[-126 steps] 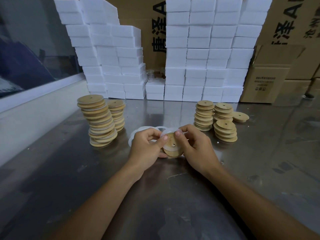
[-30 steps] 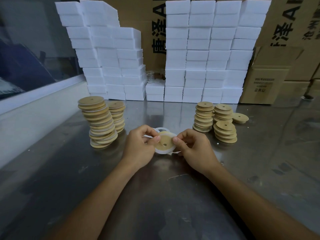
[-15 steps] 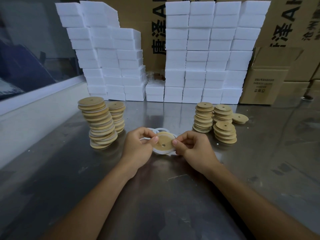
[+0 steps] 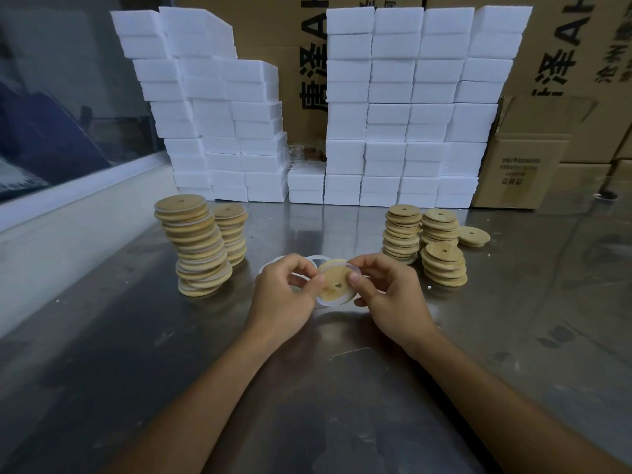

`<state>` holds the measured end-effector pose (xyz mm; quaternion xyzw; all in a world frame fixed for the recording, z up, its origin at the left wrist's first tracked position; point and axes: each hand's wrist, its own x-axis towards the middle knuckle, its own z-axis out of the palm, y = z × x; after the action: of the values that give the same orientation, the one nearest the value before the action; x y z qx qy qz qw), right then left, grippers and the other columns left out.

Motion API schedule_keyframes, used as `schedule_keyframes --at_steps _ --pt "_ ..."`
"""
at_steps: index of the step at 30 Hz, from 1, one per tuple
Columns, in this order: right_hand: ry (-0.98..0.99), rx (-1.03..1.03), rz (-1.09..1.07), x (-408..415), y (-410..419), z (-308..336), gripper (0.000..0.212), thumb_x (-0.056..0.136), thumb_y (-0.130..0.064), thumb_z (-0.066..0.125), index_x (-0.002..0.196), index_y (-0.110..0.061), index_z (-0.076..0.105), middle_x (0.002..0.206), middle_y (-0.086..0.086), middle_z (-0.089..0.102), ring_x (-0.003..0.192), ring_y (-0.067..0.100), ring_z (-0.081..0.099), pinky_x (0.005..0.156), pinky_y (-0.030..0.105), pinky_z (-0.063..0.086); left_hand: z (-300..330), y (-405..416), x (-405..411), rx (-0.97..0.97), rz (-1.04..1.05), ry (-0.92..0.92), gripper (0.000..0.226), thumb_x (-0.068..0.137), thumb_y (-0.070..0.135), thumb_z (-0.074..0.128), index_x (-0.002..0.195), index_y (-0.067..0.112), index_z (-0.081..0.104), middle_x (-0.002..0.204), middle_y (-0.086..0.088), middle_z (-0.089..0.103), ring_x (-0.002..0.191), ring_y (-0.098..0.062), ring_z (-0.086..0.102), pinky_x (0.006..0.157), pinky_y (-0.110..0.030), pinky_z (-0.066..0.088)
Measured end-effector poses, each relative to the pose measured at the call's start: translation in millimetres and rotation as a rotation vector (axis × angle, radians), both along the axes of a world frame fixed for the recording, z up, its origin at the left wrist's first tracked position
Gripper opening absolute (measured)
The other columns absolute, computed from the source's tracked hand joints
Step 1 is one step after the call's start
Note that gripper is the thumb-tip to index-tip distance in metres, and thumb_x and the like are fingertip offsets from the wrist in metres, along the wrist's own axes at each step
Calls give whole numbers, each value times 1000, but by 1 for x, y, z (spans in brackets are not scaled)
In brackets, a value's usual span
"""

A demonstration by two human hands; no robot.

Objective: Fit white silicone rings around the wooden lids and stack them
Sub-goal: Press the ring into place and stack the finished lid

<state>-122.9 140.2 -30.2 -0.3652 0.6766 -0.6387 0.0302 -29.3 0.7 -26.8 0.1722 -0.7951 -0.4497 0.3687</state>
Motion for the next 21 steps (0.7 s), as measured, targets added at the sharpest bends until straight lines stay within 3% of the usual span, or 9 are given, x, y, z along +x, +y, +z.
schedule_keyframes --at_steps 4,7,13,21 --pt "14 24 37 0 1 0 9 90 -1 66 96 -8 69 93 7 74 82 15 72 63 26 59 0 1 2 21 -45 10 24 81 9 75 73 25 60 81 0 68 75 -18 70 55 -34 57" --pt "13 26 42 0 0 0 7 89 -1 67 94 -6 70 91 10 74 82 19 72 63 29 60 2 4 3 67 -74 4 25 82 8 74 73 24 59 82 -6 69 68 -21 70 45 -22 51" --pt "-147 -44 38 0 0 0 7 85 -4 71 85 1 66 80 13 72 68 14 70 60 25 59 3 3 3 101 -70 -12 25 83 1 72 73 19 58 84 -11 69 66 -21 69 46 -20 50" --pt "-298 -83 102 -3 3 1 9 86 3 66 79 -1 66 68 8 73 63 13 70 60 25 59 3 0 2 100 -63 -29 24 82 0 72 72 18 60 86 -12 70 64 -19 68 46 -19 50"
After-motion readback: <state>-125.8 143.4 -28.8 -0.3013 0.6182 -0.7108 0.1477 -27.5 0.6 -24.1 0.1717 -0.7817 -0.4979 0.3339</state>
